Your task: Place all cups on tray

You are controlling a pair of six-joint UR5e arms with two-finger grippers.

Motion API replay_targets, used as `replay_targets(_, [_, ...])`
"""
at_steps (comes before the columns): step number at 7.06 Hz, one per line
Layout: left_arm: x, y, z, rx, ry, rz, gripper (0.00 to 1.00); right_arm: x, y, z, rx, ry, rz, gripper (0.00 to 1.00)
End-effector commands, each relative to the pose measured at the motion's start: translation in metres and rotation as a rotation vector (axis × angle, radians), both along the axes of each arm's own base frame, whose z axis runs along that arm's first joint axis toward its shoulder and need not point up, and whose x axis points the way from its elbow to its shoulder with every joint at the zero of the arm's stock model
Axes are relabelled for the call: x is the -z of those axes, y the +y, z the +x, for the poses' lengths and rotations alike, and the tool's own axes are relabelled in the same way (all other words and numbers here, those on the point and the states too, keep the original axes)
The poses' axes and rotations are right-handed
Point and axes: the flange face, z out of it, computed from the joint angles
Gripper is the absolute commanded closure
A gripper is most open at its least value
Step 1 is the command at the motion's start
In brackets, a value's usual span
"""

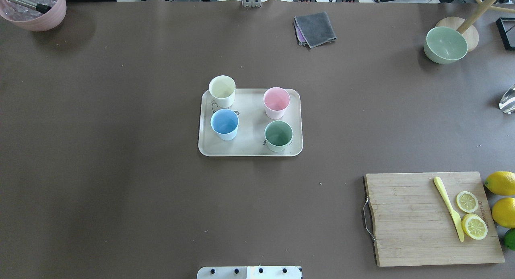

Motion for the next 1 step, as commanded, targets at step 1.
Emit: replay_targets(1, [0.0093, -0.0063, -0.0102, 0.022, -0.003, 0.02, 0.03, -0.0014, 0.0041, 0.0132, -0.022, -0.02, -0.003, 0.0])
